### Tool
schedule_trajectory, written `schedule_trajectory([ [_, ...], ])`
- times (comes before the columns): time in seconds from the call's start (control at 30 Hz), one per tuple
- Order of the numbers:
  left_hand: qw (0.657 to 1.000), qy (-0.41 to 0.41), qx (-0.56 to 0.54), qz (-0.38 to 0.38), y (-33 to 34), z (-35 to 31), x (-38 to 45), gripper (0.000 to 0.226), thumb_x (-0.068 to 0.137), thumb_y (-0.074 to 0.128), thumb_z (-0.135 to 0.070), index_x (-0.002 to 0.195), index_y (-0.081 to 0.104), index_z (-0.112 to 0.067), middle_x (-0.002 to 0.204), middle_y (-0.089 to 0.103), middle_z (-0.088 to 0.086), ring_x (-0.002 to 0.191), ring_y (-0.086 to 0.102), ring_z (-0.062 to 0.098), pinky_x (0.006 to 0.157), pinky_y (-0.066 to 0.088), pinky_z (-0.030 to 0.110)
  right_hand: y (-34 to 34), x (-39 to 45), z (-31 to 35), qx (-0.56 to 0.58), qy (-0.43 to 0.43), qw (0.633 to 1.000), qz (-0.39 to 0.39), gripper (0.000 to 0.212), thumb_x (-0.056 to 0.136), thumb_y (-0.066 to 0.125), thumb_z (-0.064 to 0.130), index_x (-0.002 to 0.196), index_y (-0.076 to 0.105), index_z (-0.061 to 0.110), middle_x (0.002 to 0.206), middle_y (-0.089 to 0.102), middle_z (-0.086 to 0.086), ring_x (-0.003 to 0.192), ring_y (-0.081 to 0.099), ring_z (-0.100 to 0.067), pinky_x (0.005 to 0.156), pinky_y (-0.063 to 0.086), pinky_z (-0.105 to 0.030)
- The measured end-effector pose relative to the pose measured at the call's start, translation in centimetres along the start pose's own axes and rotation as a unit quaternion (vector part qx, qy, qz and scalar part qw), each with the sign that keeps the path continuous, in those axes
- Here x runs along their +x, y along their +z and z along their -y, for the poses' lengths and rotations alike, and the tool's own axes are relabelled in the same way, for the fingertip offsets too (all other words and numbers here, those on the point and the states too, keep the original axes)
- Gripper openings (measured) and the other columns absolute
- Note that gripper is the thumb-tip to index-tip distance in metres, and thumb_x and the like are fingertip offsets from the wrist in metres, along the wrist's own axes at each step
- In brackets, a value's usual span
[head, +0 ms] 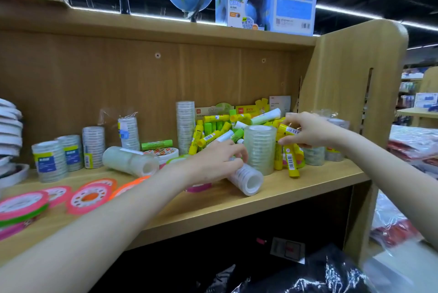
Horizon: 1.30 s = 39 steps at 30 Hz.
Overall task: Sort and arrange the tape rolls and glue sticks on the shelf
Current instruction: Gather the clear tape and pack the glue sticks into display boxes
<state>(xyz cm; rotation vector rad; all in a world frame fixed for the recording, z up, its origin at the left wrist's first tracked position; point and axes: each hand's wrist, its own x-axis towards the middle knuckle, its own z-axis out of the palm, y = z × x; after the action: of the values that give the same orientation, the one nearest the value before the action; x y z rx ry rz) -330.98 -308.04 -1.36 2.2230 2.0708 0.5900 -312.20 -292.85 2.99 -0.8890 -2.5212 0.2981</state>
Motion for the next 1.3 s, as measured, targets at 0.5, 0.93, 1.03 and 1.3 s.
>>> schedule_trajectory([
  [0.5, 0.999, -0.001, -0.026, -0.045, 0.9, 0.0, -0.8, 0.047, 0.077, 0.024, -0.036, 0.112, 0.054, -0.024, 0.112, 0.049, 0.003, 0.108, 0.037, 0.017, 0.087, 0.030, 0.029, 1.4, -0.8, -0.9, 0.086, 0.003, 0.992, -0.088, 0.041, 0.077, 0.074, 0.028, 0.110, 0.060, 0.009, 0.118, 0.056, -0.008, 0.073, 0.056, -0.011, 0.059, 0.046, -0.025],
  [0.93, 0.999, -0.003, -0.007, -0.048, 1.2, -0.2, -0.7, 0.049, 0.077, 0.022, -0.035, 0.114, 0.052, -0.026, 0.117, 0.047, 0.000, 0.112, 0.036, 0.018, 0.095, 0.032, 0.034, 6.2, -5.2, -2.1, 0.151, 0.087, 0.957, -0.232, 0.031, 0.089, 0.059, 0.027, 0.072, 0.061, 0.001, 0.064, 0.050, -0.006, 0.066, 0.044, -0.022, 0.055, 0.029, -0.029],
  [1.03, 0.999, 0.001, -0.005, -0.050, 1.3, -0.1, -0.7, 0.048, 0.077, 0.022, -0.035, 0.113, 0.052, -0.027, 0.114, 0.047, -0.001, 0.109, 0.036, 0.016, 0.097, 0.033, 0.036, 6.5, -5.0, -1.9, 0.128, 0.072, 0.956, -0.254, 0.029, 0.084, 0.067, 0.029, 0.077, 0.066, 0.000, 0.068, 0.062, -0.010, 0.066, 0.051, -0.022, 0.057, 0.034, -0.028],
  [1.3, 0.998, 0.015, 0.000, -0.056, 1.7, -0.1, -0.3, 0.050, 0.080, 0.022, -0.033, 0.117, 0.054, -0.023, 0.117, 0.050, -0.001, 0.112, 0.040, 0.016, 0.099, 0.031, 0.034, 7.1, -5.3, -1.7, 0.136, 0.079, 0.948, -0.277, 0.024, 0.071, 0.079, 0.025, 0.085, 0.062, 0.015, 0.074, 0.060, 0.000, 0.065, 0.054, -0.014, 0.059, 0.038, -0.014],
])
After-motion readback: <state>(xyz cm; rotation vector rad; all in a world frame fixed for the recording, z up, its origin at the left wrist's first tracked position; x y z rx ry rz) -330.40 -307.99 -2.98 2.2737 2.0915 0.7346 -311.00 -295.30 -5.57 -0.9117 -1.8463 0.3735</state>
